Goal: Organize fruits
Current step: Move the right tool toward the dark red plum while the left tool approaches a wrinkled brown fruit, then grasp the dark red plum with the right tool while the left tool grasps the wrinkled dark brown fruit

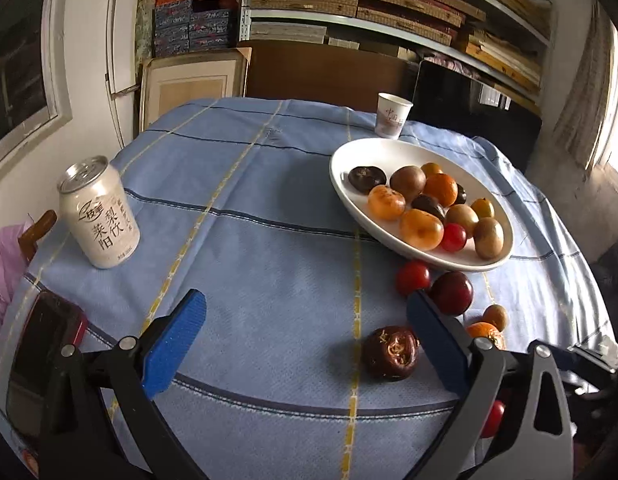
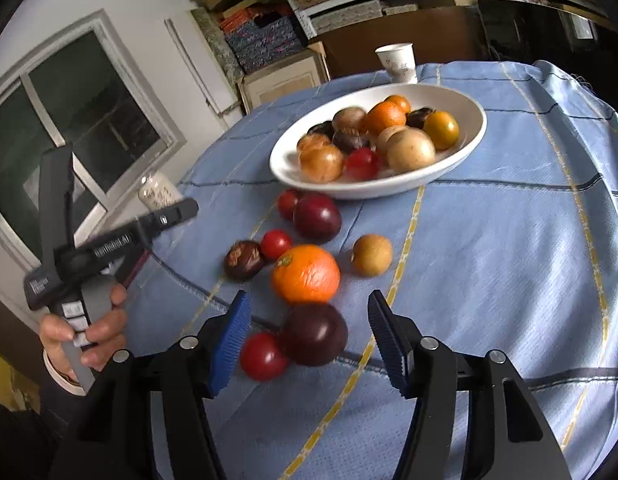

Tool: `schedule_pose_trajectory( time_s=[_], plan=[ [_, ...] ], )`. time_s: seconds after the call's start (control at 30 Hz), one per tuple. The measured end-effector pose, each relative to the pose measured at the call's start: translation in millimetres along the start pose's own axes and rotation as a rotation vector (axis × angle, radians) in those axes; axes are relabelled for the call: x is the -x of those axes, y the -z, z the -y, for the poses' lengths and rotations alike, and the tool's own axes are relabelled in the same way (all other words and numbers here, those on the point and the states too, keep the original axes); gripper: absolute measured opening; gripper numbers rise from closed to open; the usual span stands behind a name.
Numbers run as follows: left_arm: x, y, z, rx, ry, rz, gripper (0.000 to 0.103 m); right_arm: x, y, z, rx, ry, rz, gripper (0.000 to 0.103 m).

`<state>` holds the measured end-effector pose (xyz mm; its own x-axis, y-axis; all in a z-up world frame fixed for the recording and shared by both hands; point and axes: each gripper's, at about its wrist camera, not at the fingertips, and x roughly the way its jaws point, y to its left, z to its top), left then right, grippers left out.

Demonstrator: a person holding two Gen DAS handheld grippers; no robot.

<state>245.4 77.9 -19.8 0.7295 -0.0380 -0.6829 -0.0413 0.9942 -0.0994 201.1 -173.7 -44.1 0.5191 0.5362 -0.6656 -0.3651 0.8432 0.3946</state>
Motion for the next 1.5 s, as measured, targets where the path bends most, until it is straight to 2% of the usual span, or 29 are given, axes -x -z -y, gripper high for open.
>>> schedule_pose_trajectory(
  time_s=[0.23, 0.63, 0.83, 0.97, 1.17, 1.27, 1.43, 1.47, 1.5],
  plan=[
    [2, 4, 0, -0.012, -0.017, -0.003, 0.098, -9, 6, -1, 0.001, 0.011, -0.038, 0.052],
    [3, 5, 6, -0.039, -0.016, -0.005, 0.098, -17, 5, 6, -0.026, 0.009, -0.076, 0.049],
    [2, 5, 4, -0.033, -0.017, -0.011, 0.098, -18, 5, 8, -0.036, 0.008, -0.086, 0.048],
    [2, 5, 4, -0.032, -0.017, -0.011, 0.098, -18, 5, 7, -0.03, -0.006, -0.086, 0.039],
    [-1, 6, 5, -0.046, -0.021, -0.024, 0.098, -13, 4, 8, -0.038, -0.012, -0.071, 0.037],
    [-4, 8, 9, -0.062, -0.008, -0.037, 0.098, -3, 1, 16, -0.083, -0.031, -0.032, 0.037],
    [-16, 15, 23, -0.12, 0.092, -0.111, 0.098, 6, -2, 31, -0.153, -0.02, 0.01, 0.037],
    [-17, 17, 27, -0.131, 0.098, -0.116, 0.093, 7, -2, 33, -0.161, -0.021, 0.013, 0.037],
    [-18, 19, 30, -0.148, 0.101, -0.12, 0.084, 7, -2, 34, -0.167, -0.023, 0.015, 0.037]
  ],
)
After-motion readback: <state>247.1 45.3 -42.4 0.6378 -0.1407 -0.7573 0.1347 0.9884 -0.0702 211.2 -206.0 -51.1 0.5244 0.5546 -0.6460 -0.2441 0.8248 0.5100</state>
